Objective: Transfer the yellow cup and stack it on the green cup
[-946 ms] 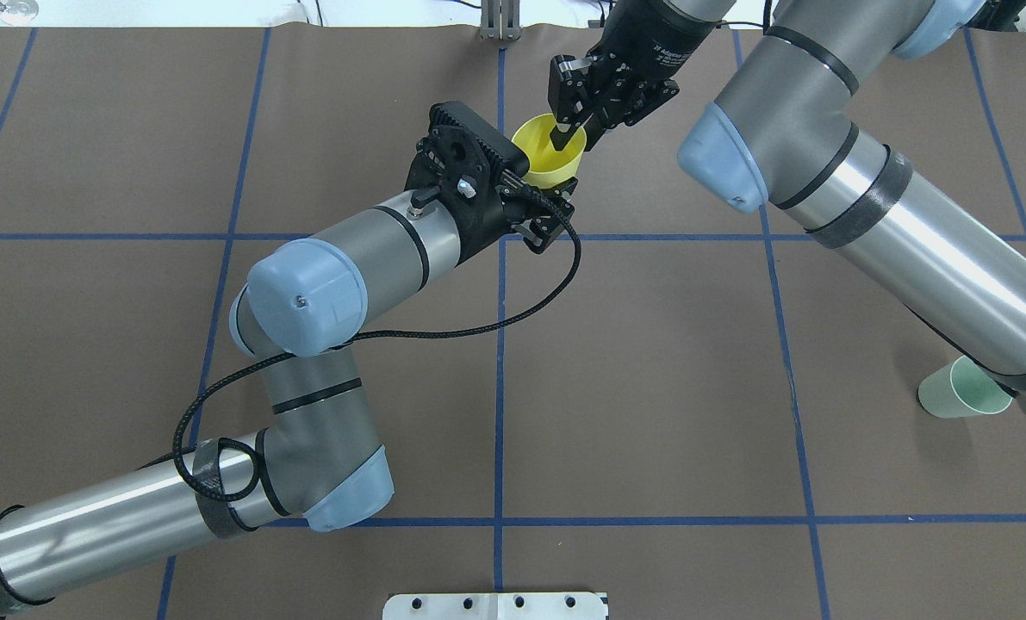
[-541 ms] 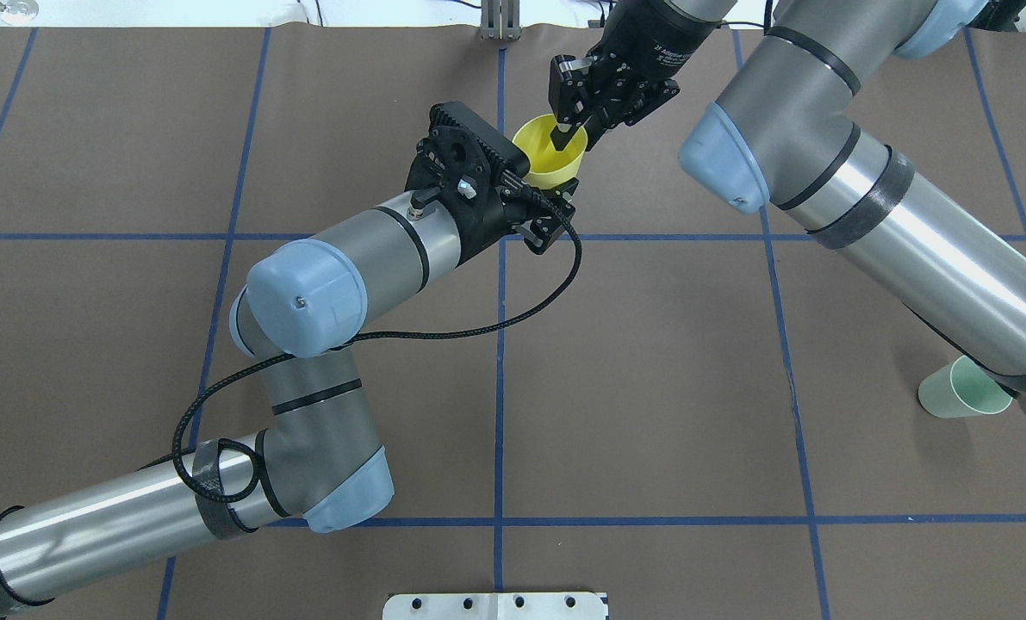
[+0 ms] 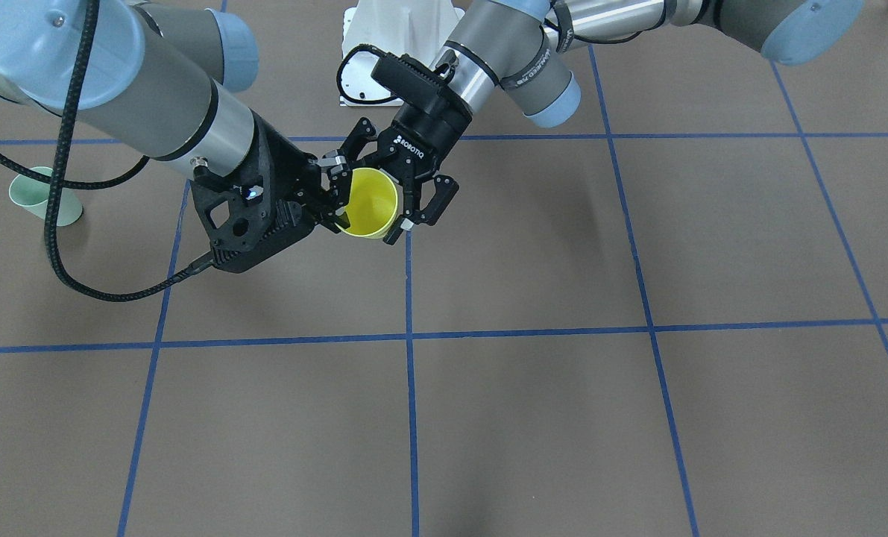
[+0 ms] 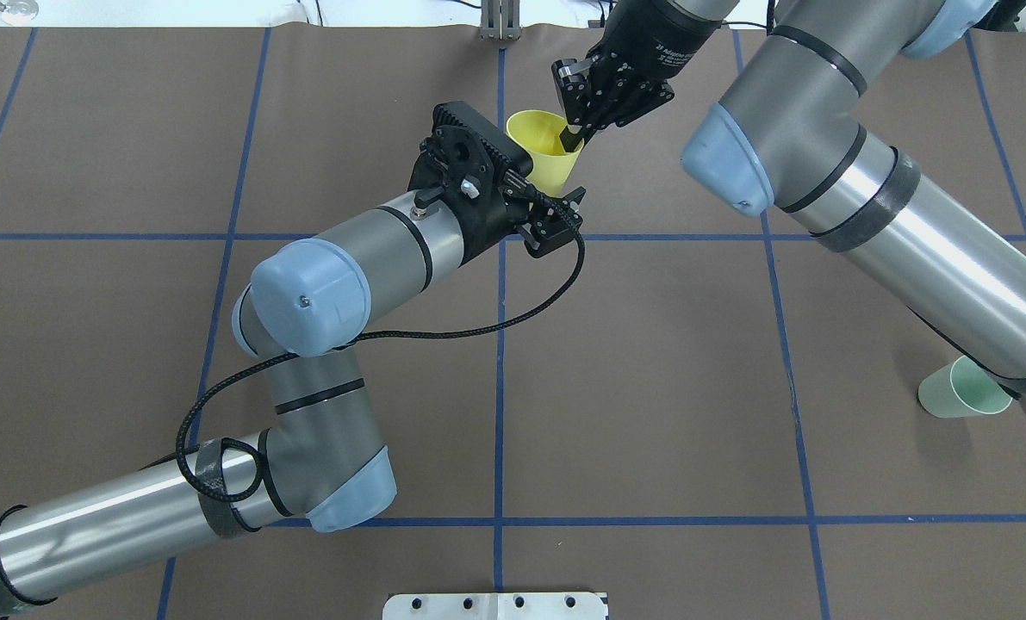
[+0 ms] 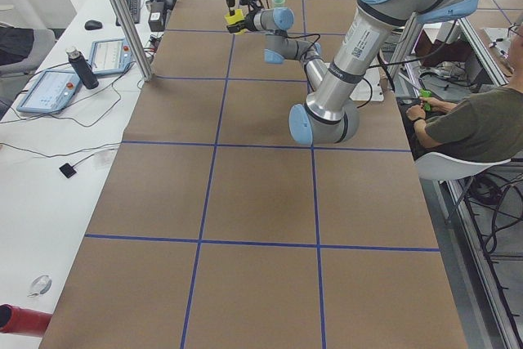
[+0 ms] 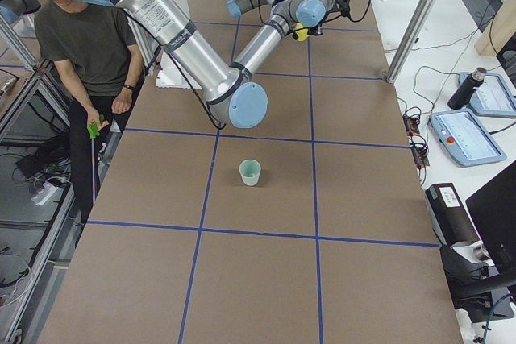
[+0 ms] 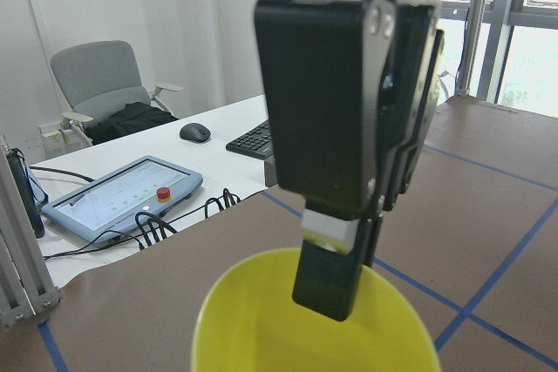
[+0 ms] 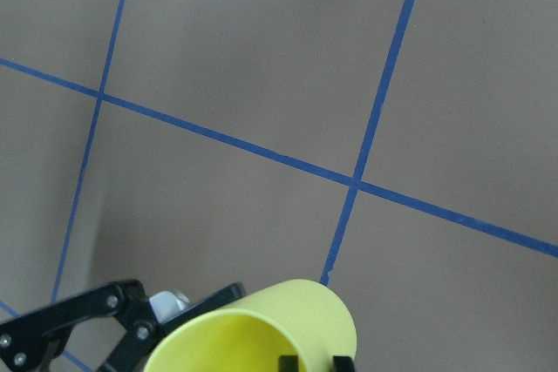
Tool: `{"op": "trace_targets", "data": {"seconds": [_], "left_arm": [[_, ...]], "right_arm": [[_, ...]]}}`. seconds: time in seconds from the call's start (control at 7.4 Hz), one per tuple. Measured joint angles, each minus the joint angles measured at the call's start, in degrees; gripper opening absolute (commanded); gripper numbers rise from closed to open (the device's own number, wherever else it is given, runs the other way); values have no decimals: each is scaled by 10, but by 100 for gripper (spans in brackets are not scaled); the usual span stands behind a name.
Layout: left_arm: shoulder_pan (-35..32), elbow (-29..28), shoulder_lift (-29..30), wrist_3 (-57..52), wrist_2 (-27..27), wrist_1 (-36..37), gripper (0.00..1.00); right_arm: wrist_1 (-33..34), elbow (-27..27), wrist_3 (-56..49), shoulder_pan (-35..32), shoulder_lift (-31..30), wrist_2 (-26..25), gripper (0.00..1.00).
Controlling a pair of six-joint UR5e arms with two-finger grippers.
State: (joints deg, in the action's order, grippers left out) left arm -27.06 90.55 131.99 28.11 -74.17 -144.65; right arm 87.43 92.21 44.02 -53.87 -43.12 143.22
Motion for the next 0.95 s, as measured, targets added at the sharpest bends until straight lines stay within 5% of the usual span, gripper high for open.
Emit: {"op": "trace_targets", "data": {"seconds": [0.68,0.95], "left_arm": [[0,28,-40,-2,-2,-32,100],[-1,32,-65,0,-1,-47,100]], "right_arm": [[1,7,0,-34,-22,-2,0],[1,49,-3,-88,-91,-1,0]]}}
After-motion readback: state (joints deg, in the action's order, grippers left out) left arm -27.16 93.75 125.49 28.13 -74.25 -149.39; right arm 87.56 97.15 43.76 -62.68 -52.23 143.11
